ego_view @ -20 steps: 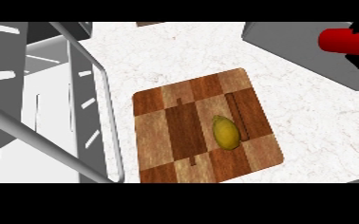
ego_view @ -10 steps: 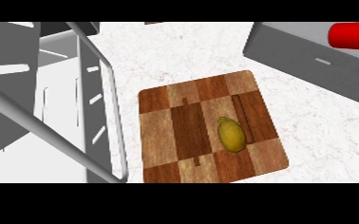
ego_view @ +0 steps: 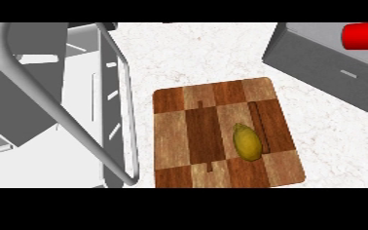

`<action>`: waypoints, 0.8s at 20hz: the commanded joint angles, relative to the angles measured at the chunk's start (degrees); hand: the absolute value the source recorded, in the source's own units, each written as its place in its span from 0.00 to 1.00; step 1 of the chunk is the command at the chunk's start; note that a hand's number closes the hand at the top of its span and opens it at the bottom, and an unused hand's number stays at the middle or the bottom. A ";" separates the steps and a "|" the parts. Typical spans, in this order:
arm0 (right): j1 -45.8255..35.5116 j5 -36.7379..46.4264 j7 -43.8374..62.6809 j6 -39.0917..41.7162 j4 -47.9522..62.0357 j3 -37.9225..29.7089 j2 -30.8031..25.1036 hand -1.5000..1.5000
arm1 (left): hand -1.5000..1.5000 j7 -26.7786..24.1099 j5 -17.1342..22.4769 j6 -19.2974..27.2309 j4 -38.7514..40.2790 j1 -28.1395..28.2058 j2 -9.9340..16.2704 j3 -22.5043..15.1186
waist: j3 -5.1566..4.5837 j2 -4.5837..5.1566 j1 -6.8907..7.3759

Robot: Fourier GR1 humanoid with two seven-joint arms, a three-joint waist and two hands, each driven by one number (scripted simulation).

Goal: Pick the can from the cutting board and place it in the cardboard box

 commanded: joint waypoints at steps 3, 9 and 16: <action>-2.56 -0.10 1.02 3.34 5.57 1.11 3.49 1.00 | 0.50 2.14 -12.86 4.73 -3.47 -13.17 11.30 -1.27 | 0.56 -0.52 1.67; -6.36 3.75 3.21 0.85 11.60 2.92 7.08 1.00 | 0.50 4.40 -19.23 6.92 -2.23 -17.51 10.50 -6.30 | 0.48 -0.68 4.18; -7.14 5.43 7.95 0.48 20.58 4.37 12.86 0.00 | 0.50 4.69 -23.69 8.47 -0.36 -20.50 9.49 -9.44 | 0.52 -0.50 5.40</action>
